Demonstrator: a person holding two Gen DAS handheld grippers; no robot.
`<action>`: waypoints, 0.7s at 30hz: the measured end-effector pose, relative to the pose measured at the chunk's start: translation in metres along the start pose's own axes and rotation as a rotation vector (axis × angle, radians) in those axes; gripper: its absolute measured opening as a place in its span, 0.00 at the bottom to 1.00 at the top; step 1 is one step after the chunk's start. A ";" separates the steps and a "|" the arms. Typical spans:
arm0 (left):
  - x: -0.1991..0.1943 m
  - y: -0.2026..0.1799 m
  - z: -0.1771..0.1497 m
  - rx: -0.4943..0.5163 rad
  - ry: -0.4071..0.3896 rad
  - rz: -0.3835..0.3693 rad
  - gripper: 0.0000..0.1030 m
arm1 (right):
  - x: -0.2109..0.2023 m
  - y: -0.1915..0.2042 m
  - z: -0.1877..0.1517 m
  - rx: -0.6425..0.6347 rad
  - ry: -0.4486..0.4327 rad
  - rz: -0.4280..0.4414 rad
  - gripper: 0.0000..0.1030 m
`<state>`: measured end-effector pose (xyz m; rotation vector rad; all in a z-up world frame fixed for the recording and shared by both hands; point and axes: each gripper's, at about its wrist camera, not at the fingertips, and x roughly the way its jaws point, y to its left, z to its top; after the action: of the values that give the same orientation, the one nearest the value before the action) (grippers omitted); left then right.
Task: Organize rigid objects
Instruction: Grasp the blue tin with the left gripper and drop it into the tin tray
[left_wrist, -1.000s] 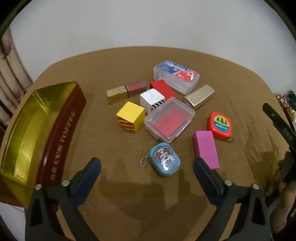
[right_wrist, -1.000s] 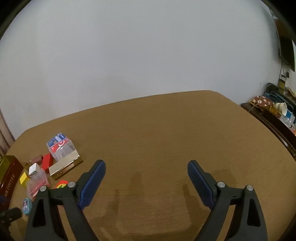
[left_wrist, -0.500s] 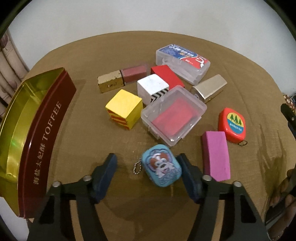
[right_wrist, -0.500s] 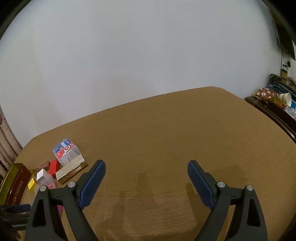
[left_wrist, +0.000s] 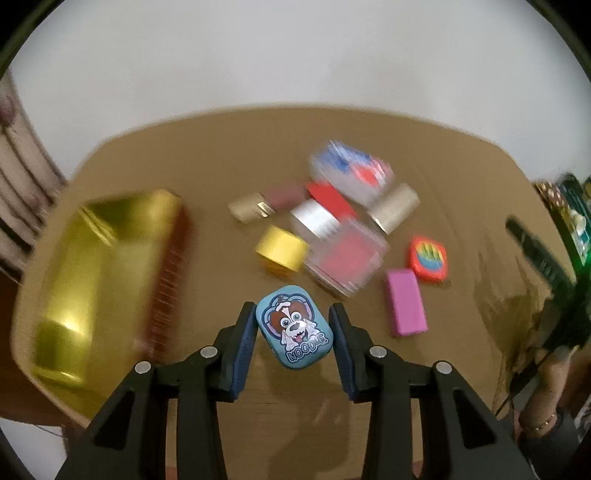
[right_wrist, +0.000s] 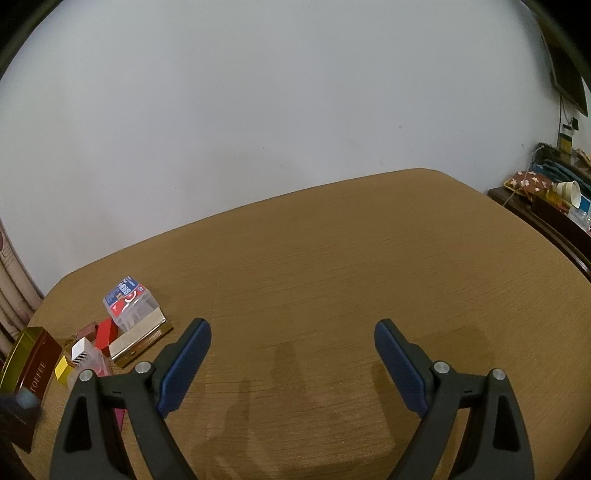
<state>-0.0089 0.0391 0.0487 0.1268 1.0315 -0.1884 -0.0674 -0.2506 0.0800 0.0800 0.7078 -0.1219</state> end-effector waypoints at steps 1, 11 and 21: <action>-0.009 0.011 0.006 -0.003 -0.015 0.030 0.35 | 0.000 0.000 0.000 0.001 0.001 -0.001 0.90; 0.051 0.169 0.046 0.006 0.106 0.198 0.35 | 0.002 0.003 0.000 -0.008 0.002 -0.020 0.90; 0.110 0.217 0.029 0.020 0.159 0.215 0.35 | 0.005 0.013 -0.001 -0.051 0.012 -0.067 0.90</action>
<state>0.1171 0.2347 -0.0281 0.2728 1.1657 0.0077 -0.0630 -0.2378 0.0765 0.0076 0.7256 -0.1679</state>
